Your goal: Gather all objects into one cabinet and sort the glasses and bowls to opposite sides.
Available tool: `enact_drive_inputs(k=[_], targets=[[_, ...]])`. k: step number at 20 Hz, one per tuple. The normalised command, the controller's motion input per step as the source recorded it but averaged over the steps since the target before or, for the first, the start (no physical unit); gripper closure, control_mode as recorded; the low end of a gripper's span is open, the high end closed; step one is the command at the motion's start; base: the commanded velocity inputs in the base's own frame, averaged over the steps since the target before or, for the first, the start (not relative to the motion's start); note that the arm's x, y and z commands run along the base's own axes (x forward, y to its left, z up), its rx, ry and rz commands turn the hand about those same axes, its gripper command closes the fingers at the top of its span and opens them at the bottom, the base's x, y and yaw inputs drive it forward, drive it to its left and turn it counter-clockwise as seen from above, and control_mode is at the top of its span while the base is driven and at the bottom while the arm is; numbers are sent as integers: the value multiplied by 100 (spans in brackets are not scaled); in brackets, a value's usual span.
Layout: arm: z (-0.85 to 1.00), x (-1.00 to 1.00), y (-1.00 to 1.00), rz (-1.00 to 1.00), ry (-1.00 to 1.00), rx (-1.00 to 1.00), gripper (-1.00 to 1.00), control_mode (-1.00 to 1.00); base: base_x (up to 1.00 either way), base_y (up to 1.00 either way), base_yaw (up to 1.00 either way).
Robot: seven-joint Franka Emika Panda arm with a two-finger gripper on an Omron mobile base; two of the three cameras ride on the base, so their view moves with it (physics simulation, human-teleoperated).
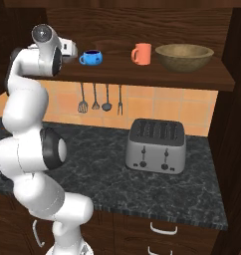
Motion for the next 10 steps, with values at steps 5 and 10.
enact_drive_inputs(k=[5,10], targets=[[-19,-8,0,0,0,0,-100,-100,0,0,0],[-11,0,0,0,1,0,-100,-100,0,0,0]])
